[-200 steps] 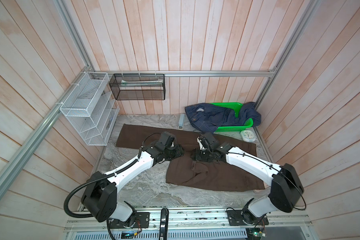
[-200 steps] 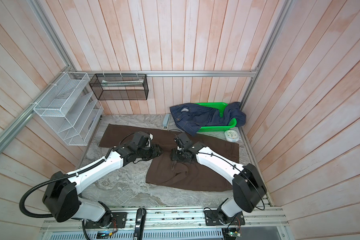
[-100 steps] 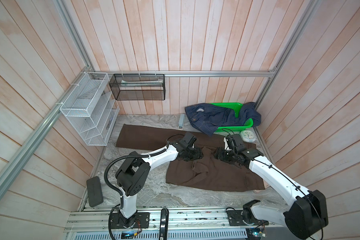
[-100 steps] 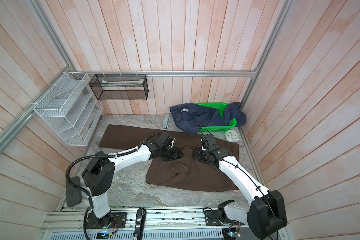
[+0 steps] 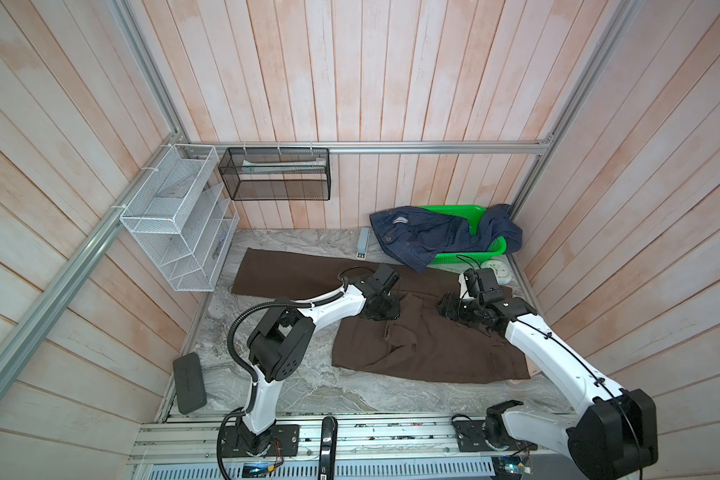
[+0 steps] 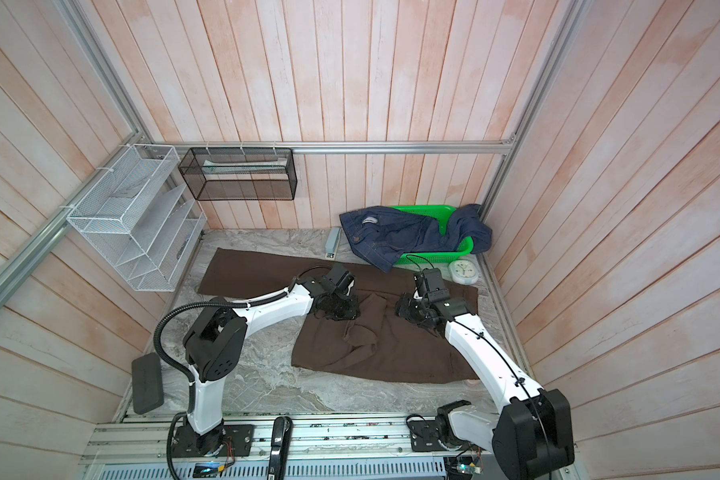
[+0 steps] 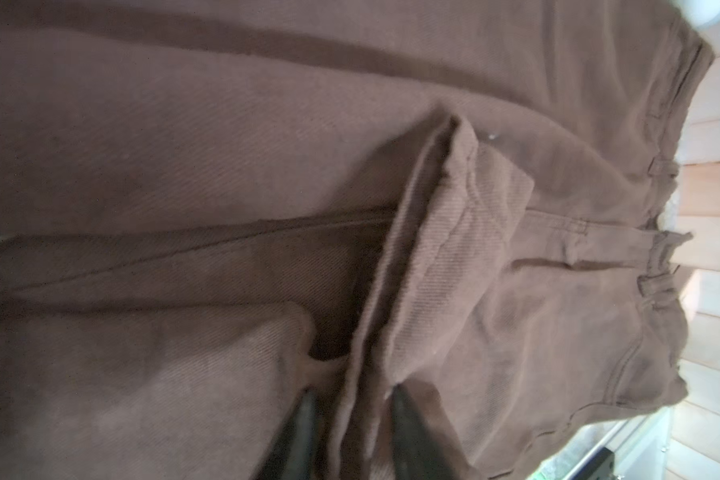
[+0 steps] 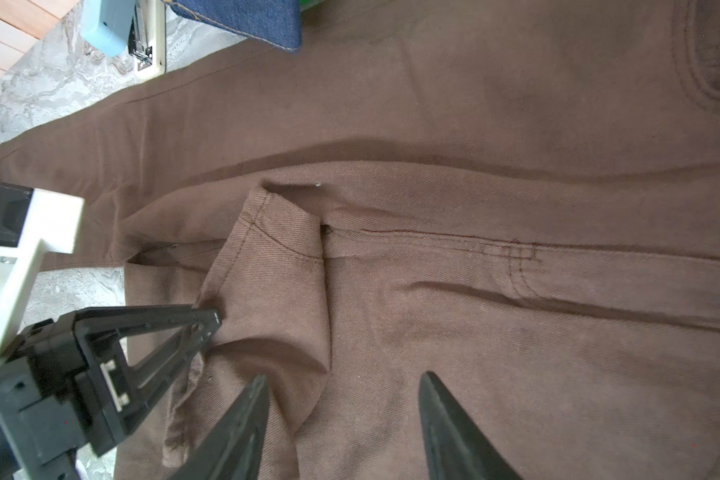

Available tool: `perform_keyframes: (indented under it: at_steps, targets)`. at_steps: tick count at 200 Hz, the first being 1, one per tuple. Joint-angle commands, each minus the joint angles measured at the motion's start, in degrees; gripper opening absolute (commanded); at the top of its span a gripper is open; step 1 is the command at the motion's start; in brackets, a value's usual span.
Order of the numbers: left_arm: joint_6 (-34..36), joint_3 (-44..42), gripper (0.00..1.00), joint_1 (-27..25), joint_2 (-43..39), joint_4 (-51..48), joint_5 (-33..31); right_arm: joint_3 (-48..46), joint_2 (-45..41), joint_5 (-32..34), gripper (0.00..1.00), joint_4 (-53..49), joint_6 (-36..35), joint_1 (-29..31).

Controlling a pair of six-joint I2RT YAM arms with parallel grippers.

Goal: Fold and stack the trousers

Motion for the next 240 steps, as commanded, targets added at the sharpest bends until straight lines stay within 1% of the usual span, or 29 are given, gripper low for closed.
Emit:
perform_keyframes:
  at_steps: [1,11,21,36,49,68,79,98,114,130,141,151,168,184,205,223,240]
  targets:
    - [0.33,-1.48,0.11,-0.3,-3.51,0.91,-2.51,-0.64,0.09,-0.82,0.59,0.16,-0.97,-0.34]
    - [0.22,-1.94,0.0,-0.32,-4.71,0.31,-4.1,-0.62,0.1,-0.81,0.59,0.24,-0.99,-0.48]
    - [0.2,-3.22,0.0,-0.3,-6.85,-0.03,-6.06,-0.53,0.09,-0.75,0.59,0.21,-1.08,-0.75]
    - [-0.4,-6.11,0.0,-0.08,-12.05,-0.66,-10.64,-0.62,-0.04,-0.52,0.59,0.19,-1.16,-1.62]
    - [-1.09,-9.23,0.0,0.84,-18.33,-2.41,-15.13,-0.87,-0.14,-0.35,0.59,0.14,-1.15,-2.66]
    - [-1.86,-13.83,0.0,3.42,-28.23,-8.18,-22.51,-1.56,-0.23,0.17,0.59,0.36,-0.91,-4.38]
    - [-2.03,-16.53,0.0,5.91,-34.22,-12.02,-26.01,-2.08,-0.02,0.18,0.6,0.66,-0.91,-5.05]
    - [-0.94,-20.99,0.0,11.75,-43.8,-18.77,-29.65,-2.71,0.55,0.44,0.61,0.84,-0.54,-6.0]
    - [2.37,-24.69,0.0,18.66,-50.4,-22.16,-31.82,-3.3,0.83,0.73,0.61,1.09,-0.17,-6.75]
    - [7.32,-27.6,0.0,26.43,-54.61,-22.65,-31.73,-3.91,1.18,0.93,0.62,1.29,-0.02,-7.51]
    - [10.61,-29.33,0.0,30.8,-55.9,-21.55,-32.13,-4.3,1.62,0.93,0.62,1.31,0.17,-8.09]
    - [12.03,-30.28,0.0,33.75,-56.12,-20.03,-32.84,-4.63,2.16,0.63,0.62,1.16,0.54,-8.64]
    - [14.52,-31.23,0.0,36.8,-54.52,-16.74,-33.83,-5.23,3.53,-0.17,0.63,0.96,0.75,-9.3]
    - [15.23,-31.25,0.0,38.43,-51.64,-15.11,-35.05,-5.52,5.0,-1.21,0.63,-0.02,-0.02,-9.69]
    - [14.99,-30.56,0.0,39.83,-48.39,-15.58,-39.15,-6.39,6.47,-1.26,0.63,-1.39,0.55,-9.76]
    - [15.43,-30.23,0.0,41.27,-47.65,-15.56,-43.37,-7.46,7.07,-1.03,0.63,-2.02,0.82,-9.82]
    - [16.53,-29.5,0.0,43.51,-47.45,-15.2,-45.65,-8.73,7.45,0.43,0.63,-2.03,1.03,-9.81]
